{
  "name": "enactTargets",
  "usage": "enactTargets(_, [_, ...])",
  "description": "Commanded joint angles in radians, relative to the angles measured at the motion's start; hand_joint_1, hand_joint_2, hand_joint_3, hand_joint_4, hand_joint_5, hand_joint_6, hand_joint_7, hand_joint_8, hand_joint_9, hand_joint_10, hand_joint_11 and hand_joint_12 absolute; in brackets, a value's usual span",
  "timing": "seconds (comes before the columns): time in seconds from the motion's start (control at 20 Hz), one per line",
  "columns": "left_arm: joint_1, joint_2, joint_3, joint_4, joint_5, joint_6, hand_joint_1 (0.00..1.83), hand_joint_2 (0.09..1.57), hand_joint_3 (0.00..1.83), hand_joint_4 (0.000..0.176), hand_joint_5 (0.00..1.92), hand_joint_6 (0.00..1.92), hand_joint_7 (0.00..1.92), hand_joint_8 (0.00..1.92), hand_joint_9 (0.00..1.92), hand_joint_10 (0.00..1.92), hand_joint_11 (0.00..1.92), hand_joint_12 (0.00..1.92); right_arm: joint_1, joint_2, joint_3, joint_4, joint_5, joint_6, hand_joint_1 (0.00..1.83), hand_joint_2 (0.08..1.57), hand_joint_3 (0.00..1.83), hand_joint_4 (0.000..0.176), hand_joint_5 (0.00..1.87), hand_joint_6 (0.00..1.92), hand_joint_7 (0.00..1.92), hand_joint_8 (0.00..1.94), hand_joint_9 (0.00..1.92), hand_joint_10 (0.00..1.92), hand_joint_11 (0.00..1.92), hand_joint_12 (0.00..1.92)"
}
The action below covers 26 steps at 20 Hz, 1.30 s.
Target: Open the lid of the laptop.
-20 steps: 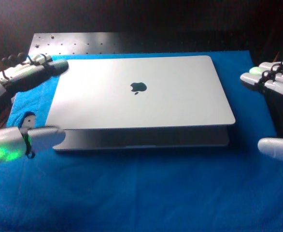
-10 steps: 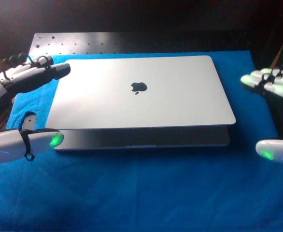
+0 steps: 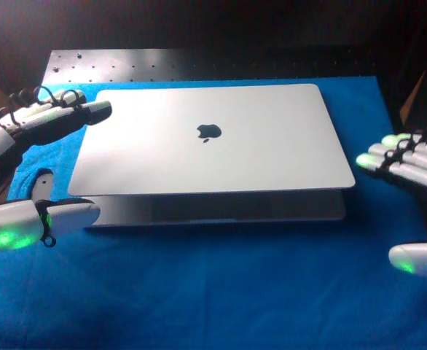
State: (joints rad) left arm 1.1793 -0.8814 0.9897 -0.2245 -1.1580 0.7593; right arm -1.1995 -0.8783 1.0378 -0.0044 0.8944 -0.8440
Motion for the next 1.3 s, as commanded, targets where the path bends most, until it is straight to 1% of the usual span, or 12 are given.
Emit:
enactTargets(0.0, [-0.003,-0.005,0.004,-0.001,-0.121,-0.008,0.83,1.07,0.00,0.130,0.24,0.00,0.05,0.00,0.00,0.00,0.00,0.00,0.011,0.004,0.006,0.000,0.092,0.010,0.00,1.19,0.01,0.000,0.00,0.00,0.00,0.00,0.00,0.00,0.01,0.00])
enactTargets(0.1, [-0.003,-0.008,0.006,-0.001,-0.120,-0.010,0.86,1.06,0.00,0.122,0.24,0.00,0.05,0.00,0.00,0.00,0.00,0.00,0.011,0.002,0.005,-0.018,0.078,0.018,0.00,1.17,0.00,0.000,0.00,0.00,0.00,0.00,0.00,0.00,0.07,0.03])
enactTargets(0.2, [-0.003,-0.010,0.007,-0.001,-0.120,-0.012,0.86,1.06,0.00,0.131,0.23,0.00,0.04,0.00,0.00,0.00,0.00,0.00,0.011,-0.001,0.005,-0.029,0.068,0.020,0.00,1.18,0.00,0.000,0.00,0.00,0.00,0.00,0.00,0.00,0.05,0.02])
enactTargets(0.3, [-0.002,-0.013,0.008,-0.001,-0.118,-0.013,0.82,1.06,0.00,0.130,0.23,0.00,0.05,0.00,0.00,0.00,0.00,0.00,0.011,-0.003,0.005,-0.035,0.063,0.022,0.00,1.17,0.00,0.000,0.00,0.00,0.00,0.00,0.00,0.00,0.06,0.03])
enactTargets(0.4, [-0.002,-0.018,0.009,-0.001,-0.115,-0.013,0.81,1.07,0.00,0.123,0.24,0.00,0.06,0.01,0.00,0.00,0.00,0.00,0.011,-0.007,0.005,-0.043,0.061,0.029,0.00,1.18,0.00,0.000,0.00,0.00,0.00,0.00,0.00,0.00,0.00,0.00])
enactTargets(0.55, [-0.002,-0.021,0.010,-0.001,-0.114,-0.017,0.83,1.07,0.00,0.136,0.23,0.00,0.03,0.00,0.00,0.00,0.00,0.00,0.011,-0.020,0.005,-0.069,0.050,0.046,0.00,1.17,0.00,0.000,0.00,0.00,0.00,0.00,0.00,0.00,0.01,0.00])
enactTargets(0.7, [-0.002,-0.025,0.012,-0.001,-0.114,-0.021,0.80,1.07,0.00,0.134,0.24,0.00,0.05,0.00,0.00,0.00,0.00,0.00,0.011,-0.030,0.005,-0.094,0.035,0.060,0.00,1.18,0.00,0.000,0.00,0.00,0.00,0.00,0.00,0.00,0.03,0.01])
enactTargets(0.75, [-0.002,-0.026,0.012,-0.001,-0.114,-0.021,0.83,1.07,0.00,0.143,0.24,0.00,0.04,0.00,0.00,0.00,0.00,0.00,0.011,-0.030,0.005,-0.099,0.035,0.066,0.00,1.19,0.01,0.000,0.00,0.00,0.00,0.00,0.00,0.00,0.01,0.00])
enactTargets(0.85, [-0.002,-0.029,0.012,-0.001,-0.113,-0.021,0.82,1.07,0.00,0.143,0.24,0.00,0.05,0.00,0.00,0.00,0.00,0.00,0.017,-0.030,0.005,-0.108,0.035,0.072,0.00,1.19,0.01,0.000,0.00,0.00,0.00,0.00,0.00,0.00,0.04,0.02])
enactTargets(0.9, [-0.002,-0.030,0.013,-0.001,-0.113,-0.022,0.82,1.07,0.00,0.140,0.24,0.00,0.05,0.00,0.00,0.00,0.00,0.00,0.025,-0.030,0.005,-0.114,0.035,0.072,0.00,1.18,0.00,0.000,0.00,0.00,0.00,0.00,0.00,0.00,0.01,0.00])
enactTargets(1.1, [-0.002,-0.031,0.014,-0.003,-0.117,-0.022,0.83,1.06,0.00,0.147,0.23,0.00,0.04,0.00,0.00,0.00,0.00,0.00,0.054,-0.033,0.005,-0.148,0.035,0.082,0.00,1.19,0.01,0.000,0.00,0.00,0.01,0.00,0.00,0.00,0.02,0.01])
enactTargets(1.25, [-0.002,-0.032,0.015,-0.004,-0.119,-0.022,0.84,1.06,0.00,0.144,0.23,0.00,0.04,0.00,0.00,0.00,0.00,0.00,0.075,-0.040,0.005,-0.173,0.035,0.088,0.00,1.17,0.00,0.000,0.00,0.00,0.01,0.00,0.00,0.00,0.00,0.00])
